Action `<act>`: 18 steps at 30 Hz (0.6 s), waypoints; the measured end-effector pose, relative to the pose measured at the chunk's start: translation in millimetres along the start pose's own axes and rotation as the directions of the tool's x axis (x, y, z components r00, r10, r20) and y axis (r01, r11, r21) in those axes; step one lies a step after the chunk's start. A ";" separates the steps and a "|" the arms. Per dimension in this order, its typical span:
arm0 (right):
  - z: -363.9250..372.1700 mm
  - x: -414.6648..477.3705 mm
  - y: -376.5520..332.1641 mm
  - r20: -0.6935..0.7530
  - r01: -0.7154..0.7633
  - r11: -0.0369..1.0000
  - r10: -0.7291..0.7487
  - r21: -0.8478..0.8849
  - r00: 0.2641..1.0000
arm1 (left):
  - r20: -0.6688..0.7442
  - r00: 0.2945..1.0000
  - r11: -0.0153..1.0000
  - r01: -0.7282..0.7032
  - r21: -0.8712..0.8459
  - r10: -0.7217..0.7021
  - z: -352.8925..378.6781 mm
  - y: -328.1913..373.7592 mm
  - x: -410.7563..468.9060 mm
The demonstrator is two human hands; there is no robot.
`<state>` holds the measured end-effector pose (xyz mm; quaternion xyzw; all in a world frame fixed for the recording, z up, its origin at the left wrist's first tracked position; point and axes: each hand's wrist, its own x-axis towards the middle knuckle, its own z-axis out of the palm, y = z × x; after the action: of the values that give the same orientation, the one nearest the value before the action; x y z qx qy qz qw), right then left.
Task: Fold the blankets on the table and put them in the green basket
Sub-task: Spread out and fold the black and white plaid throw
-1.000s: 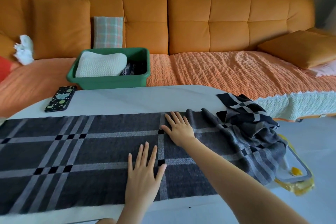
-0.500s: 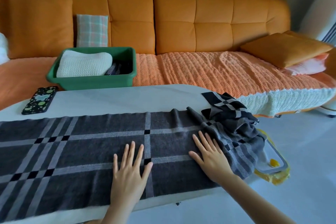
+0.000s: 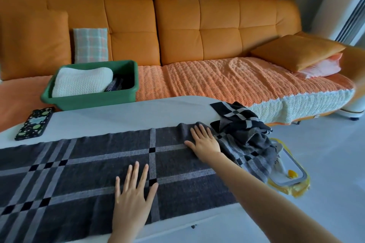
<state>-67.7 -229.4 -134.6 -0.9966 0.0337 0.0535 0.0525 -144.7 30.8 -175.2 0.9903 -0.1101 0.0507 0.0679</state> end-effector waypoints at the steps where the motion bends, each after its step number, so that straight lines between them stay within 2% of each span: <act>1: 1.5 4.9 6.3 0.029 -0.035 0.999 0.034 0.018 0.999 | 0.005 1.000 1.000 -0.003 0.000 0.003 0.0 -0.1 0.7; 5: 5.2 13.1 17.7 0.028 -0.111 0.991 0.109 0.070 0.994 | -0.005 1.000 1.000 -0.012 -0.010 0.012 1.5 -2.9 3.2; 8: 1.5 4.3 13.7 -0.043 -0.040 0.998 0.042 0.049 0.998 | -0.004 1.000 1.000 -0.019 -0.013 0.019 2.7 -3.0 2.3; 10: -7.7 -13.8 17.7 -0.250 0.026 0.999 -0.018 0.030 0.968 | -0.009 1.000 1.000 -0.015 -0.007 0.015 2.8 -2.9 3.0; 11: -16.0 -24.3 25.0 -0.383 0.016 0.999 0.005 0.051 0.924 | -0.012 1.000 1.000 -0.014 -0.005 0.014 3.2 -3.1 3.4; 13: -34.3 -40.0 56.1 -0.557 -0.122 0.972 0.216 0.201 0.802 | -0.018 1.000 1.000 -0.017 -0.001 0.017 3.6 -2.6 4.0; 14: -42.7 -44.9 76.9 -0.543 -0.231 0.921 0.374 0.314 0.752 | -0.020 1.000 1.000 -0.018 0.002 0.018 3.4 -2.7 3.8; 16: -55.3 -46.6 119.4 -0.350 -0.427 0.759 0.622 0.492 0.701 | -0.022 1.000 1.000 -0.018 -0.006 0.018 2.6 -2.2 2.8; 18: -58.0 -38.2 149.6 -0.107 -0.480 0.596 0.691 0.643 0.715 | -0.014 1.000 1.000 -0.014 -0.019 0.014 1.7 -1.1 1.7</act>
<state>-110.4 -381.7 -88.1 -0.8553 0.3880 -0.1207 0.3214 -142.6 31.3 -176.8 0.9884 -0.1172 0.0571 0.0779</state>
